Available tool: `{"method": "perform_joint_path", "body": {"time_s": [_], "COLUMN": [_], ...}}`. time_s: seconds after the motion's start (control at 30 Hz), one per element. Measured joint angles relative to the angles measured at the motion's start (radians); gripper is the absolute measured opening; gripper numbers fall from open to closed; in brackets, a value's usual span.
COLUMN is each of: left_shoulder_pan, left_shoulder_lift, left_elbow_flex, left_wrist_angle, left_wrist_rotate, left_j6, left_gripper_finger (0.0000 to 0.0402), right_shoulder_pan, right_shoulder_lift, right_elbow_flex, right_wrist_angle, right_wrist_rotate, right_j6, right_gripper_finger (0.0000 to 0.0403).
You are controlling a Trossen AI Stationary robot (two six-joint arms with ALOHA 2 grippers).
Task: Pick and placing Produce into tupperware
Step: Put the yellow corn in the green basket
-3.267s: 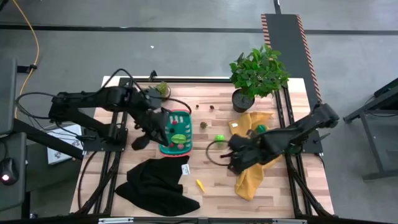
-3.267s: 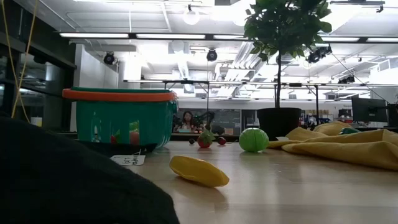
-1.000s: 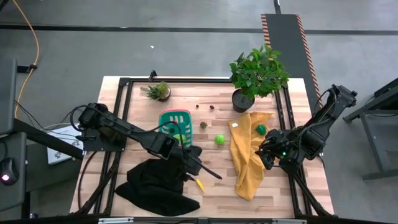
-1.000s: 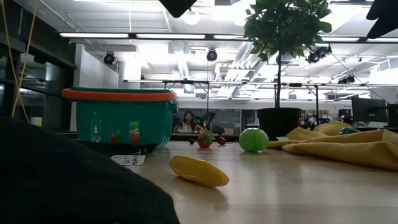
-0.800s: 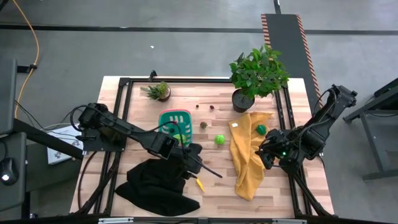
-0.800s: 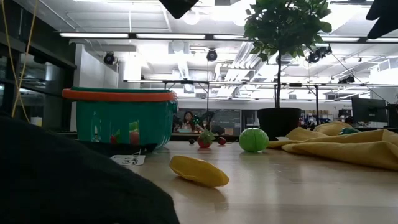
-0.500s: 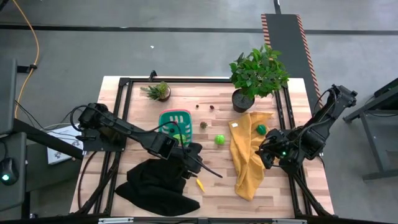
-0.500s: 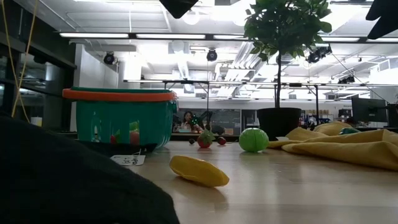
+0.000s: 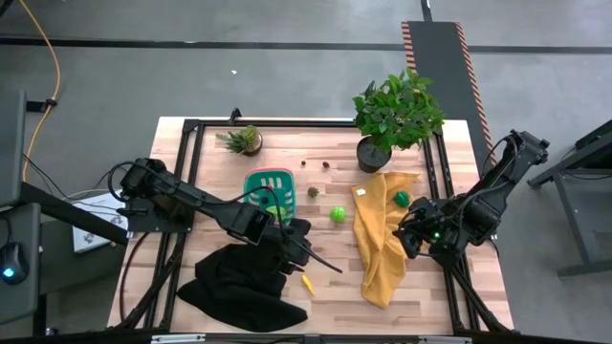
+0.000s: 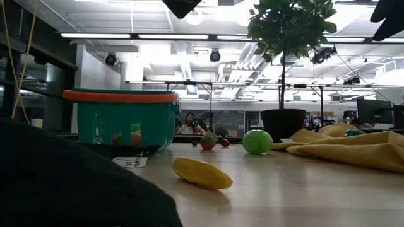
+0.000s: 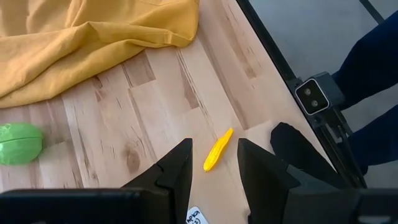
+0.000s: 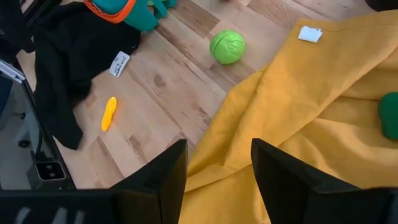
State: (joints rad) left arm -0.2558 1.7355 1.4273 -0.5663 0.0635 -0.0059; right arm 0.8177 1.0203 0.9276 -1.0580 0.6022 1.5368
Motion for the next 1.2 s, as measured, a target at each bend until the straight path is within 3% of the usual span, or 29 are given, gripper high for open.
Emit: {"method": "perform_joint_path", "body": {"time_s": [1.2], "left_shoulder_pan": [-0.008], "left_shoulder_lift": [0.0], "left_elbow_flex": [0.0], "left_wrist_angle": [0.006], "left_wrist_rotate": [-0.082], "left_j6": [-0.002], "left_gripper_finger": [0.0117], "right_shoulder_pan": [0.0], "right_shoulder_lift": [0.0], "right_elbow_flex": [0.0], "right_wrist_angle": [-0.012], "right_wrist_rotate": [0.0], "right_j6": [-0.016], "right_gripper_finger": [0.0169]}}
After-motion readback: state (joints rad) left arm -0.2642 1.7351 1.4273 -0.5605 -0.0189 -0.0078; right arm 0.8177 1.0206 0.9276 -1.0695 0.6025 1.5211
